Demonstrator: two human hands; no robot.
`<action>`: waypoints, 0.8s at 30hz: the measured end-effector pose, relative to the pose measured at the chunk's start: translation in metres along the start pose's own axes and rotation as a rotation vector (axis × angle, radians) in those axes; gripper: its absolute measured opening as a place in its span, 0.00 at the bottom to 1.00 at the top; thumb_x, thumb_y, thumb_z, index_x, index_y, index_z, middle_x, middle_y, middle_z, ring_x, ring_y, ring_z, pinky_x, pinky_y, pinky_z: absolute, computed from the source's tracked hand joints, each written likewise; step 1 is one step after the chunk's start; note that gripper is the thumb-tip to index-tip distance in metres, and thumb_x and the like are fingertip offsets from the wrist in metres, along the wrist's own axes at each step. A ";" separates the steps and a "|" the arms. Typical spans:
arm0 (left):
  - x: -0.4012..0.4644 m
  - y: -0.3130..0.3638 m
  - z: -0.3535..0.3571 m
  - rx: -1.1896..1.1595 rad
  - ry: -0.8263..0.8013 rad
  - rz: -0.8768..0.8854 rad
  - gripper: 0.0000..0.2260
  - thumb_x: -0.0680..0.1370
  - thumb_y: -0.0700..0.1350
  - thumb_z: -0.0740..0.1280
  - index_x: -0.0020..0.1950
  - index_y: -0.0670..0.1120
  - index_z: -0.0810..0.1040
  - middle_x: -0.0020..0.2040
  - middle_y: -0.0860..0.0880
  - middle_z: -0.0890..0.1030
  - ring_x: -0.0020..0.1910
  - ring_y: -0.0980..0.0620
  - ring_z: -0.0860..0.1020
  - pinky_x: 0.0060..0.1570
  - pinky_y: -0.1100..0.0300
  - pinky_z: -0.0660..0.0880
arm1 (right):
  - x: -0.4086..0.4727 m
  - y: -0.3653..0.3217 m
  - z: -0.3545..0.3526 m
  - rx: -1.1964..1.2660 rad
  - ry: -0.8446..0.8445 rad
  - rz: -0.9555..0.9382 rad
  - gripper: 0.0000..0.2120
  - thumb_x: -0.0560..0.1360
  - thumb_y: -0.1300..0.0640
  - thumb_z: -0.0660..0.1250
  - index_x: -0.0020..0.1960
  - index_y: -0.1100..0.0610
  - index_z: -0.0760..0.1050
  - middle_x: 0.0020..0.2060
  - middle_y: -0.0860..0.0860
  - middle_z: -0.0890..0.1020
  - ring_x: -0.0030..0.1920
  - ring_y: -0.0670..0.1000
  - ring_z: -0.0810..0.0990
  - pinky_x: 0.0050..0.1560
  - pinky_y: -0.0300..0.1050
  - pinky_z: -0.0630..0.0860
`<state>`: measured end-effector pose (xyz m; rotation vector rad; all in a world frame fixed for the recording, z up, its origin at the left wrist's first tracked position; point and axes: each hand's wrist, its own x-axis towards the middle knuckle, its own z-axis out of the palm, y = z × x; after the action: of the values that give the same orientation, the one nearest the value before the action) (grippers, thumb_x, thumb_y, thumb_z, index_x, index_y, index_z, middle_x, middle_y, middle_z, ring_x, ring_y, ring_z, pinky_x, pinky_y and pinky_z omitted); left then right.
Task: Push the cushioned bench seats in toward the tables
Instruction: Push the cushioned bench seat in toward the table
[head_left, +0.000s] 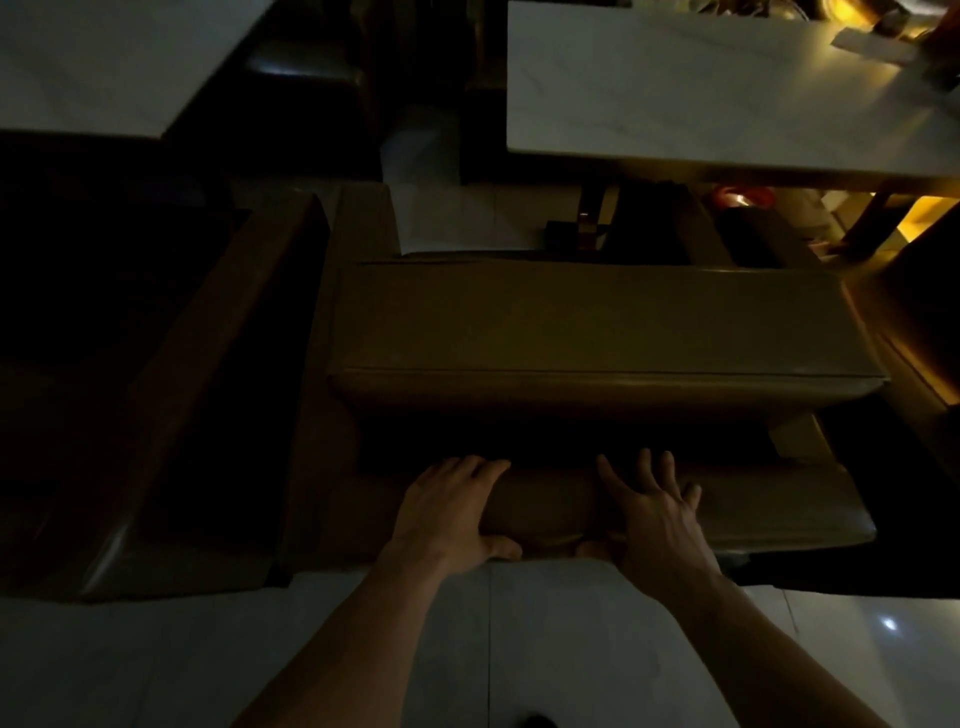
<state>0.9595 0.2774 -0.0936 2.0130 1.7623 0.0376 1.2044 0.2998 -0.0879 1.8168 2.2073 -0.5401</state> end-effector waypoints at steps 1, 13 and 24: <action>0.001 -0.003 -0.001 -0.001 0.001 -0.002 0.45 0.66 0.70 0.71 0.77 0.59 0.56 0.74 0.55 0.65 0.71 0.51 0.64 0.70 0.52 0.62 | 0.002 -0.003 0.000 0.002 0.008 -0.002 0.52 0.69 0.30 0.66 0.79 0.42 0.37 0.79 0.60 0.41 0.77 0.66 0.35 0.73 0.73 0.44; -0.012 0.008 -0.017 0.053 0.006 -0.025 0.48 0.67 0.71 0.69 0.79 0.58 0.49 0.78 0.52 0.59 0.75 0.49 0.57 0.75 0.51 0.48 | -0.007 -0.016 -0.017 -0.026 -0.036 0.033 0.52 0.70 0.32 0.67 0.79 0.46 0.37 0.79 0.61 0.42 0.78 0.65 0.38 0.75 0.70 0.46; -0.084 0.061 -0.087 0.071 0.076 0.048 0.48 0.68 0.74 0.65 0.80 0.57 0.48 0.79 0.53 0.55 0.77 0.50 0.55 0.75 0.51 0.48 | -0.114 -0.022 -0.072 0.097 0.101 0.048 0.47 0.73 0.36 0.68 0.80 0.43 0.42 0.80 0.54 0.45 0.79 0.58 0.43 0.77 0.62 0.48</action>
<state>0.9741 0.2217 0.0291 2.1305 1.7844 0.0692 1.2097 0.2243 0.0261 1.9818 2.2310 -0.5670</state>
